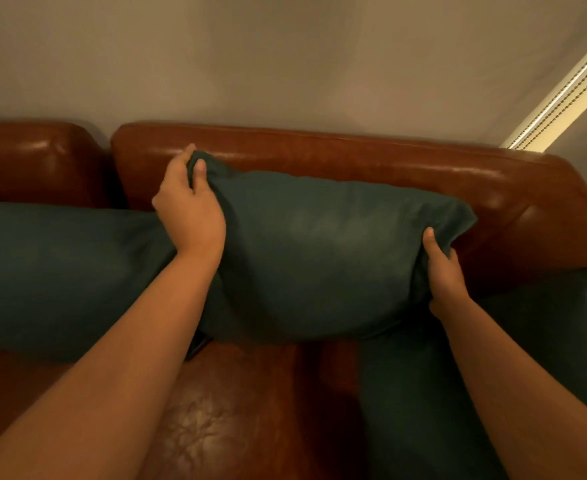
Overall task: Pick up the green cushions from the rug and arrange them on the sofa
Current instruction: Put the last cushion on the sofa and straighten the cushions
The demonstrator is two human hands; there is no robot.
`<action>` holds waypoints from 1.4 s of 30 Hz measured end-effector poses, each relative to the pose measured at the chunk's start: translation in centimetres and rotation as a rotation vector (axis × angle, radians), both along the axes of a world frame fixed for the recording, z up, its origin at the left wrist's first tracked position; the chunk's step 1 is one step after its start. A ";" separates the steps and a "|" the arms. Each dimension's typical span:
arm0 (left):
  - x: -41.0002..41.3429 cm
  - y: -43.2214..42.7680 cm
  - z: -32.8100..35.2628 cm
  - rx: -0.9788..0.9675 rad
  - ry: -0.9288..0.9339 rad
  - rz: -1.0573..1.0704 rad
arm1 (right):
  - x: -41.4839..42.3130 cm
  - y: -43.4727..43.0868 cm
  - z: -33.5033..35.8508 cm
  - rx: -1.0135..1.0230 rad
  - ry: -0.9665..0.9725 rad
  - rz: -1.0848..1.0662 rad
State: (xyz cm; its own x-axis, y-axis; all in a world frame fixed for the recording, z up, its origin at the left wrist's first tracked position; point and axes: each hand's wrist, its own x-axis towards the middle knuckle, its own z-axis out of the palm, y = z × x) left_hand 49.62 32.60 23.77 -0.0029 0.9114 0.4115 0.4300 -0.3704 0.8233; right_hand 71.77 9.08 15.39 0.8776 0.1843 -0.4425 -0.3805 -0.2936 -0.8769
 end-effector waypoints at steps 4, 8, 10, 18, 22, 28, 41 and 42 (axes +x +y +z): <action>0.0 0.2 -2.9 -0.095 0.174 -0.020 | -1.5 0.6 -1.3 -0.043 0.046 0.040; -1.1 0.4 -3.9 -0.140 0.201 -0.069 | -2.8 0.5 -1.7 -0.058 0.085 0.049; -2.1 0.4 -4.0 -0.155 0.187 -0.101 | -3.4 0.3 -1.1 -0.050 0.104 0.060; -6.1 -4.8 -4.9 0.167 0.625 -0.340 | -5.0 0.4 1.2 -0.236 -0.365 0.095; -6.1 -5.9 -5.5 0.208 0.986 -0.538 | -4.7 0.6 0.5 -0.148 0.013 0.122; -5.6 -3.2 -5.1 0.243 1.050 -0.576 | -4.5 -0.1 -0.7 -0.016 0.207 0.250; -2.2 -2.9 -7.1 0.230 0.897 -0.596 | -4.1 2.4 -1.1 -0.038 0.367 0.332; -1.9 -2.5 -7.3 0.212 0.904 -0.579 | -3.6 2.9 -0.6 -0.127 0.181 0.275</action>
